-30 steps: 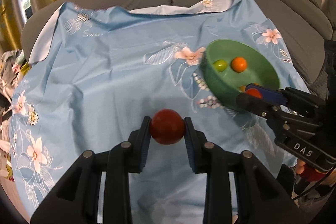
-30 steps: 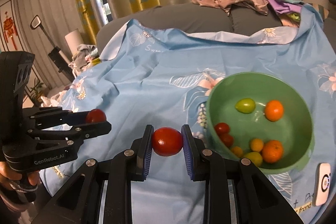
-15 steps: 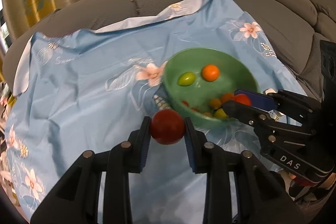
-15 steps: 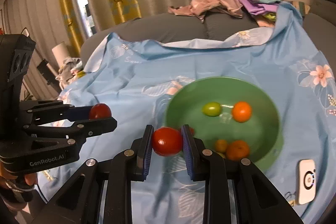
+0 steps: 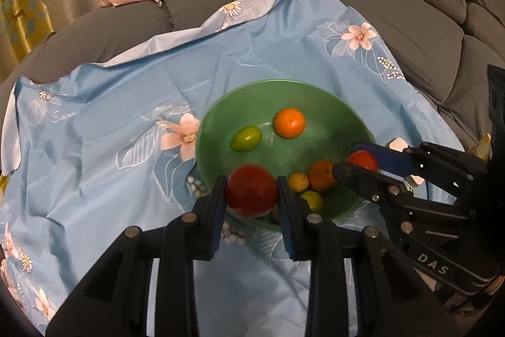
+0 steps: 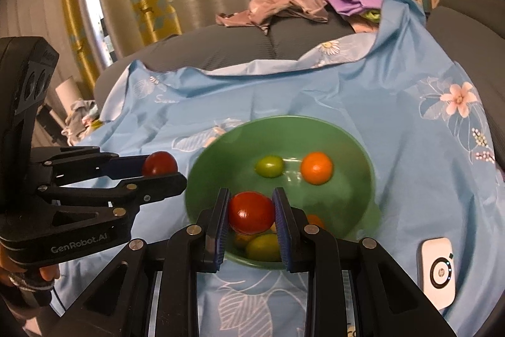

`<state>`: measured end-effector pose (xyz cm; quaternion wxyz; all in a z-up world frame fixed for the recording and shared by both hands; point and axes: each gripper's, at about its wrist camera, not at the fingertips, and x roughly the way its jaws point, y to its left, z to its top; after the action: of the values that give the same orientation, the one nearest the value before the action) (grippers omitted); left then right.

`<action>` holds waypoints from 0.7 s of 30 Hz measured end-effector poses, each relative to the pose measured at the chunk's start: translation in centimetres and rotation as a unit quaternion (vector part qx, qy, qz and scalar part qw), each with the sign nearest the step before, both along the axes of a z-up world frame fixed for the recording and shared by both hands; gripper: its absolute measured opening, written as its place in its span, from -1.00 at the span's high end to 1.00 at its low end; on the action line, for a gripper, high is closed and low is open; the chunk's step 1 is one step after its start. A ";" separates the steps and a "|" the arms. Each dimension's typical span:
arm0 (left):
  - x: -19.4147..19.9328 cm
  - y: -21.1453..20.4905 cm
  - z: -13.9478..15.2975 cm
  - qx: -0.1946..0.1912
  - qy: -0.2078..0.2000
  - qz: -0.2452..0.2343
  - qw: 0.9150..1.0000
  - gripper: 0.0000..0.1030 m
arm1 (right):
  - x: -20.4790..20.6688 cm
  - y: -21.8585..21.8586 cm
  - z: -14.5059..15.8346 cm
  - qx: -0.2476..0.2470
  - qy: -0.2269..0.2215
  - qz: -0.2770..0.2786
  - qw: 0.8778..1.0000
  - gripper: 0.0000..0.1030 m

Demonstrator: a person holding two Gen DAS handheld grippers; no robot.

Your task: Organize fruits

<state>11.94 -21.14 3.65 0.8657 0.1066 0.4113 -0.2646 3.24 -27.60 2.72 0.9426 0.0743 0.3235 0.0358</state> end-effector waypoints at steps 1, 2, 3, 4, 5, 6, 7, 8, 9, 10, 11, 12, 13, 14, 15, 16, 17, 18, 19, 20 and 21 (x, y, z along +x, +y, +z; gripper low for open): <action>0.2 -0.2 -0.1 0.001 0.002 -0.002 1.000 0.38 | 0.1 -0.1 -0.1 0.000 0.001 -0.002 1.000 0.43; 0.5 -0.5 -0.3 0.002 0.004 -0.003 1.000 0.39 | 0.2 -0.4 -0.3 0.000 0.003 -0.004 1.000 0.43; 0.7 -0.7 -0.5 0.003 0.006 -0.004 1.000 0.39 | 0.3 -0.6 -0.3 0.000 0.005 -0.006 1.000 0.43; 0.9 -0.9 -0.6 0.003 0.009 -0.006 1.000 0.39 | 0.4 -0.7 -0.5 0.001 0.007 -0.007 1.000 0.43; 1.0 -1.0 -0.7 0.003 0.010 -0.006 1.000 0.39 | 0.5 -0.9 -0.6 0.002 0.008 -0.009 1.000 0.43; 1.2 -1.2 -0.9 0.005 0.012 -0.008 1.000 0.38 | 0.6 -1.0 -0.7 0.002 0.009 -0.010 1.000 0.43; 1.3 -1.4 -1.1 0.006 0.014 -0.009 1.000 0.38 | 0.8 -1.2 -0.8 0.004 0.011 -0.011 1.000 0.43; 1.5 -1.6 -1.4 0.009 0.016 -0.010 1.000 0.38 | 0.9 -1.3 -0.9 0.004 0.013 -0.012 1.000 0.43; 1.6 -1.7 -1.5 0.010 0.018 -0.011 1.000 0.38 | 1.0 -1.4 -1.0 0.004 0.014 -0.013 1.000 0.43; 1.7 -1.8 -1.7 0.011 0.020 -0.012 1.000 0.38 | 1.1 -1.5 -1.1 0.004 0.016 -0.014 1.000 0.43; 1.8 -1.9 -1.9 0.013 0.022 -0.013 1.000 0.38 | 1.1 -1.6 -1.3 0.006 0.019 -0.015 1.000 0.43; 2.0 -2.1 -2.2 0.016 0.024 -0.013 0.999 0.38 | 1.2 -1.7 -1.4 0.006 0.021 -0.016 1.000 0.43; 2.1 -2.2 -2.4 0.018 0.026 -0.014 0.999 0.38 | 1.3 -1.7 -1.5 0.006 0.023 -0.017 1.000 0.43; 2.3 -2.3 -2.7 0.019 0.029 -0.014 0.999 0.38 | 1.4 -1.8 -1.7 0.005 0.026 -0.018 0.999 0.43; 2.4 -2.4 -2.9 0.021 0.033 -0.014 0.999 0.38 | 1.5 -1.9 -1.8 0.005 0.029 -0.018 0.999 0.43; 2.6 -2.5 -3.2 0.023 0.037 -0.015 0.999 0.40 | 1.7 -1.9 -1.9 0.004 0.036 -0.019 0.999 0.43; 2.7 -2.6 -3.3 0.024 0.040 -0.015 0.999 0.29 | 1.8 -2.0 -2.1 0.004 0.039 -0.022 0.999 0.43; 2.9 -2.7 -3.4 0.026 0.041 -0.012 0.999 0.17 | 1.9 -2.1 -2.2 0.002 0.043 -0.028 0.999 0.43; 2.9 -2.8 -3.3 0.028 0.041 -0.011 0.999 -0.13 | 2.1 -2.2 -2.2 0.000 0.051 -0.031 0.998 0.43; 3.0 -2.8 -3.1 0.034 0.035 -0.005 0.999 -0.21 | 2.2 -2.2 -2.2 -0.003 0.054 -0.036 0.998 0.43; 3.0 -2.7 -2.9 0.035 0.033 -0.003 0.999 -0.26 | 2.3 -2.4 -2.0 -0.006 0.056 -0.043 0.998 0.43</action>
<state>14.92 -23.85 0.74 0.8464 0.1296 0.4486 -0.2559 5.51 -29.98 0.76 0.9243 0.0841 0.3721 -0.0108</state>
